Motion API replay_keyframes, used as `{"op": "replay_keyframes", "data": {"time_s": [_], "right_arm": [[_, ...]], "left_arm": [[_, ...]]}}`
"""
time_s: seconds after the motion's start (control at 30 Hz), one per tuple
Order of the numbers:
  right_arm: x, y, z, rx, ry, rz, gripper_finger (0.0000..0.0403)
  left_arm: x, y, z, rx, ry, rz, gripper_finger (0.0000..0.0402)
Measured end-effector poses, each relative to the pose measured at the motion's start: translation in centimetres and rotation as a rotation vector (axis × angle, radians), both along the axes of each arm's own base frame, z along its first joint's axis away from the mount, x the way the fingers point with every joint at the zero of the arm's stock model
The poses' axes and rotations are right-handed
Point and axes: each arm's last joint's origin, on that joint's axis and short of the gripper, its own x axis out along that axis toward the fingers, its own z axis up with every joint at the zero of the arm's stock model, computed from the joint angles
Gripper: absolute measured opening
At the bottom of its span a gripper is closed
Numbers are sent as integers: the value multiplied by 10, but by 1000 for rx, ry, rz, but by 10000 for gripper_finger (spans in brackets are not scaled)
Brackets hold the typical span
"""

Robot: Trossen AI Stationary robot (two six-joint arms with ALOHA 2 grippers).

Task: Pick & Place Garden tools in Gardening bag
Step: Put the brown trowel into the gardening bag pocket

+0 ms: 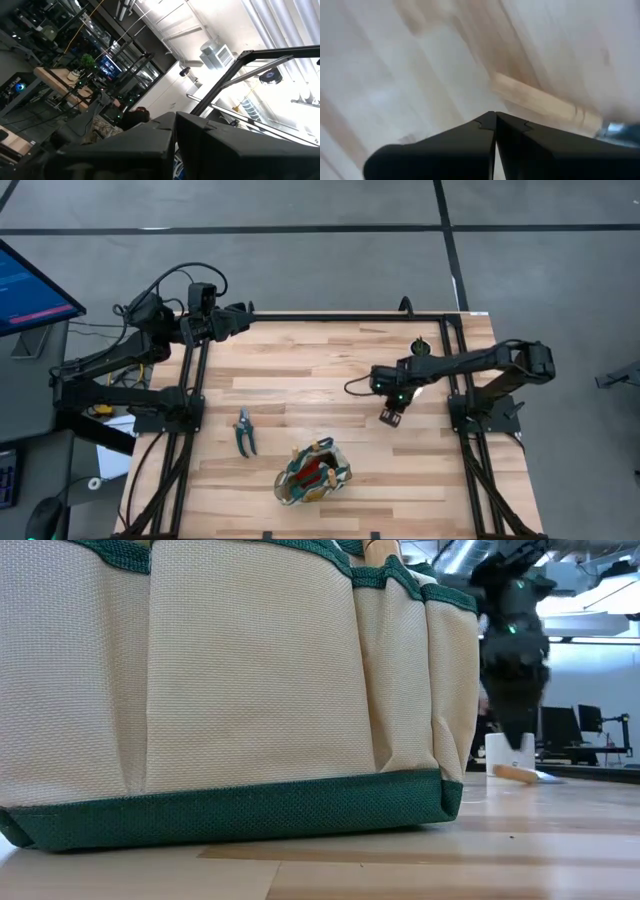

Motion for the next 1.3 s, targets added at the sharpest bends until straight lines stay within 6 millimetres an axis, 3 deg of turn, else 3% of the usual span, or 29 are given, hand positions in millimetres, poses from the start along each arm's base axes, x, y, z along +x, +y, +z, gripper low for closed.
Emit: {"op": "replay_keyframes", "data": {"time_s": [0.17, 0.3, 0.47, 0.63, 0.77, 1.1, 1.2, 1.3], "right_arm": [[11, -2, 31, -119, -152, 227, 1], [7, -4, 39, -213, -164, 395, 20], [0, -12, 30, -220, -117, 543, 109], [10, -27, 13, -232, -115, 547, 221], [15, -30, -3, -196, -69, 544, 261], [26, -34, -41, -182, 81, 553, 236], [26, -34, -47, -175, 116, 558, 190], [26, -30, -46, -175, 120, 558, 98]], "left_arm": [[0, 0, 0, 0, 0, 0, 2], [0, 0, 0, 0, 0, 0, 2], [0, 0, 0, 0, 0, 0, 2], [0, 0, 0, 0, 0, 0, 2], [0, 0, 0, 0, 0, 0, 2], [0, 0, 0, 0, 0, 0, 2], [0, 0, 0, -1, 0, 1, 2], [0, 0, 0, -1, 0, 1, 2]]}}
